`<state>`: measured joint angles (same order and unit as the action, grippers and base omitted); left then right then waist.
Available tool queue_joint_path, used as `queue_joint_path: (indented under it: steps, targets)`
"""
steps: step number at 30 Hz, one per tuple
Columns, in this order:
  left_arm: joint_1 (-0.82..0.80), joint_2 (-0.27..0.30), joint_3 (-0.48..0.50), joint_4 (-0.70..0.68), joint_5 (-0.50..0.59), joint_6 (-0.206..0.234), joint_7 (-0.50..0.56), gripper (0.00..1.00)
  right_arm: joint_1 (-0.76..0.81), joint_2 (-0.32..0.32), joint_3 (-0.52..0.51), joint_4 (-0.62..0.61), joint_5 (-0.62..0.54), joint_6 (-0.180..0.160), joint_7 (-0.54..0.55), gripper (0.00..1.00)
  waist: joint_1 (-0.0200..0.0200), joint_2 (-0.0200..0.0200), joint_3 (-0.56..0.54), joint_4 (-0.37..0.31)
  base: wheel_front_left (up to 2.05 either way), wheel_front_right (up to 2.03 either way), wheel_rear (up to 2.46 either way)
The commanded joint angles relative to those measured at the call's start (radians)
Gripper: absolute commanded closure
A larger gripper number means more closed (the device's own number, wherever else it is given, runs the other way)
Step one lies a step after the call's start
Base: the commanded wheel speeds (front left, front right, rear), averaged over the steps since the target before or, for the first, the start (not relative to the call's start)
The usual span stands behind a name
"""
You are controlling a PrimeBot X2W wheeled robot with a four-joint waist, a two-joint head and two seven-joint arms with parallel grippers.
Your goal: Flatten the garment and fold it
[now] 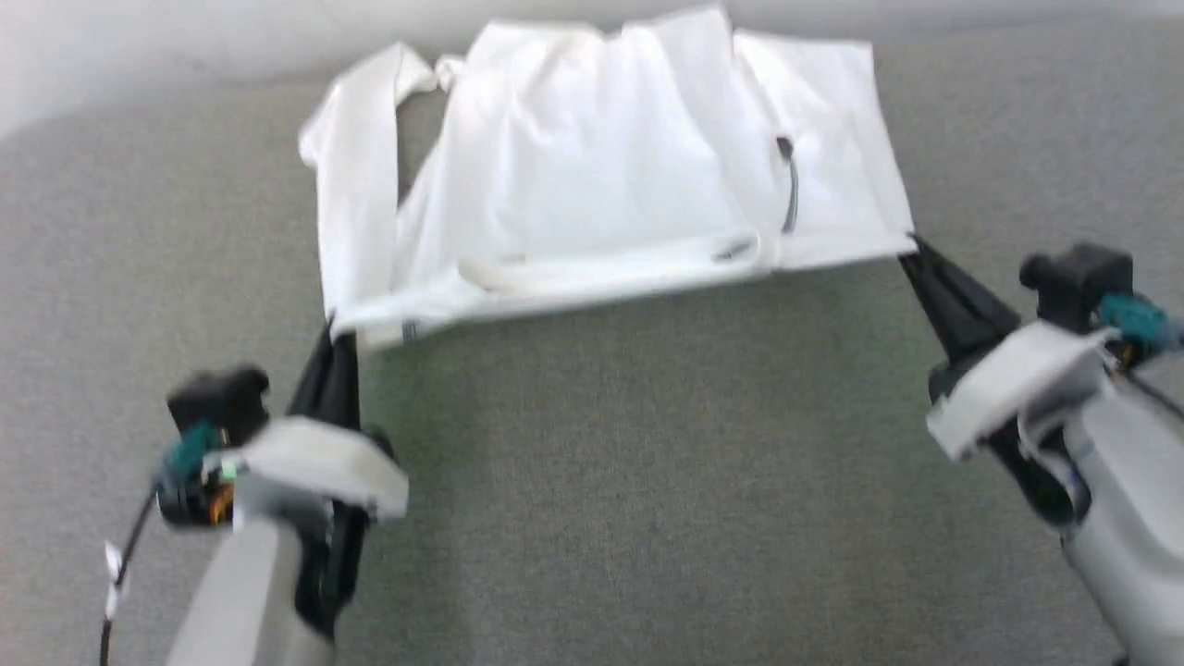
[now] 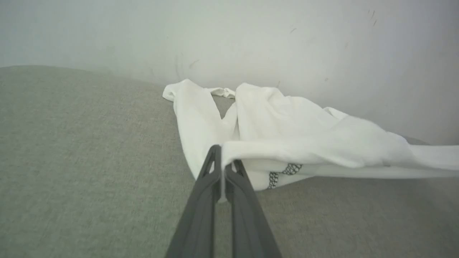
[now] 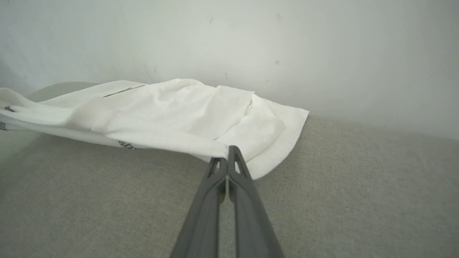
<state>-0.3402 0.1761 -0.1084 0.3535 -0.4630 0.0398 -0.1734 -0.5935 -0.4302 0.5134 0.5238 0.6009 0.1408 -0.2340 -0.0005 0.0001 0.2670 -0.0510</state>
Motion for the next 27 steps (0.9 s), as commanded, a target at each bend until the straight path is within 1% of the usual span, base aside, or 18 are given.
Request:
queue_joint_path:
  steps: [1,3,4,6,9,13,17,21,24,27]
  targets:
    - [0.090,0.032,0.012,-0.067,0.014,0.043,0.027,1.00,0.072,-0.030,-0.058,-0.026,-0.026,-0.010,0.021,1.00,0.0005,-0.0001,-0.137,-0.007,0.00,0.00,0.00]
    - [0.191,0.038,0.012,-0.160,0.012,0.071,0.070,1.00,0.160,-0.024,-0.125,-0.077,-0.060,-0.010,0.051,1.00,0.0005,-0.0001,-0.164,-0.011,0.00,0.00,0.00]
    - [0.191,0.038,0.012,-0.160,0.012,0.071,0.070,1.00,0.160,-0.024,-0.125,-0.077,-0.060,-0.010,0.051,1.00,0.0005,-0.0001,-0.164,-0.011,0.00,0.00,0.00]
    - [0.295,0.041,0.010,-0.254,0.017,0.106,0.109,1.00,0.260,-0.005,-0.194,-0.138,-0.096,-0.010,0.095,1.00,0.0005,-0.0001,-0.189,-0.017,0.00,0.00,0.00]
    - [0.439,0.046,0.002,-0.374,0.016,0.147,0.183,1.00,0.410,0.041,-0.304,-0.251,-0.153,-0.010,0.161,1.00,0.0005,-0.0001,-0.212,-0.024,0.00,0.00,0.00]
    - [0.593,0.049,-0.027,-0.481,0.016,0.184,0.277,1.00,0.598,0.120,-0.432,-0.407,-0.233,-0.010,0.257,1.00,0.0005,-0.0001,-0.235,-0.023,0.00,0.00,0.00]
    - [0.686,0.053,-0.054,-0.529,0.008,0.202,0.350,1.00,0.750,0.207,-0.509,-0.533,-0.279,-0.010,0.351,1.00,0.0005,-0.0001,-0.252,-0.015,0.00,0.00,0.00]
    - [0.741,0.065,-0.063,-0.539,-0.005,0.210,0.403,1.00,0.864,0.267,-0.558,-0.611,-0.313,-0.010,0.424,1.00,0.0005,-0.0001,-0.260,-0.010,0.00,0.00,0.00]
    - [0.759,0.068,-0.070,-0.538,-0.015,0.212,0.432,1.00,0.924,0.294,-0.571,-0.644,-0.340,-0.010,0.471,1.00,0.0005,-0.0001,-0.251,-0.006,0.00,0.00,0.00]
    - [0.753,0.055,-0.082,-0.495,-0.030,0.205,0.439,1.00,0.951,0.306,-0.555,-0.635,-0.353,-0.010,0.516,1.00,0.0005,-0.0001,-0.238,-0.008,0.00,0.00,0.00]
